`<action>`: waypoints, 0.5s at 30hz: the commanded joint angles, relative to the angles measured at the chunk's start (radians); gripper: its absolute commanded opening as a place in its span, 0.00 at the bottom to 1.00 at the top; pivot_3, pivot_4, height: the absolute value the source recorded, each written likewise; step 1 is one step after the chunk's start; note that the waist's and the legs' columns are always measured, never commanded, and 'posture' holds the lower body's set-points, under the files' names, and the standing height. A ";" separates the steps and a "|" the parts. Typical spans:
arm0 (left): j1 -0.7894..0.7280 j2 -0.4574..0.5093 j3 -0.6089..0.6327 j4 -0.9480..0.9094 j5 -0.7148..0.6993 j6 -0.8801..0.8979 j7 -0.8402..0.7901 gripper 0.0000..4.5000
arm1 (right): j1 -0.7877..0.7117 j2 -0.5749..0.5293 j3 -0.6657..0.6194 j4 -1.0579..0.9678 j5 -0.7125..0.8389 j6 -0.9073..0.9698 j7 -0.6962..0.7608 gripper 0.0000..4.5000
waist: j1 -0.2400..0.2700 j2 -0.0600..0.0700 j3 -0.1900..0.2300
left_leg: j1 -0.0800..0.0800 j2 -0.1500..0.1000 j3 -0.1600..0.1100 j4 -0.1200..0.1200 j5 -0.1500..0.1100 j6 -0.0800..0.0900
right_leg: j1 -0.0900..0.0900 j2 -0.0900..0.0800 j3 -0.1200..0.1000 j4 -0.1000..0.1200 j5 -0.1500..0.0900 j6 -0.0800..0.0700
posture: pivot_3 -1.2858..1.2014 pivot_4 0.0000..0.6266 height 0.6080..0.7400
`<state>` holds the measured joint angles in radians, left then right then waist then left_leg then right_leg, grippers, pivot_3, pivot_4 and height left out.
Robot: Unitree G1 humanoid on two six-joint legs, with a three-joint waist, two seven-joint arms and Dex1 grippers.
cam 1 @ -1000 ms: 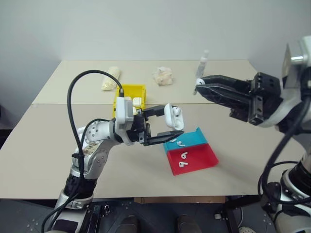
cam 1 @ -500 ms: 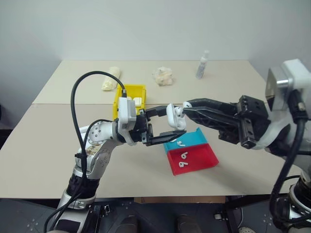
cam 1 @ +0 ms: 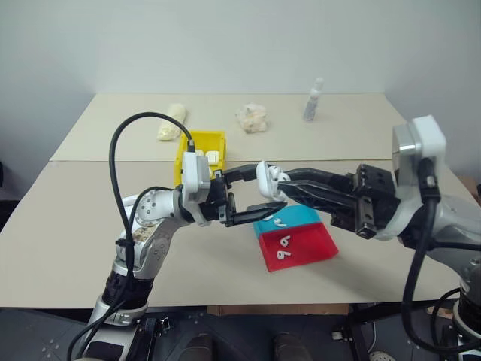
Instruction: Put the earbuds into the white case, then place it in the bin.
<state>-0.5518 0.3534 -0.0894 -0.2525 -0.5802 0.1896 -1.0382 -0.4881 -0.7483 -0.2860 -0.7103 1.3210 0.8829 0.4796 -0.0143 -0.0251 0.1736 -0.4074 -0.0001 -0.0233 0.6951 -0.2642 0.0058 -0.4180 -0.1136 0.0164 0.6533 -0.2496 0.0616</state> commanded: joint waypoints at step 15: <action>-0.002 -0.002 0.007 -0.033 0.002 -0.032 0.003 0.62 | 0.030 -0.026 0.045 -0.027 -0.088 -0.080 0.014 0.37 | 0.000 0.000 0.000 | 0.000 0.000 0.000 0.000 0.000 0.000 | 0.000 0.000 0.000 -0.005 0.000 0.000 | 0.52 0.24 1.00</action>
<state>-0.5501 0.3542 -0.0898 -0.2527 -0.5747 0.1785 -1.0384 -0.4539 -0.7647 -0.2390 -0.7171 1.2377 0.8323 0.5009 -0.0140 -0.0251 0.1736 -0.4073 -0.0001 -0.0232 0.6952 -0.2642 0.0058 -0.4178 -0.1137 0.0164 0.6479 -0.2496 0.0616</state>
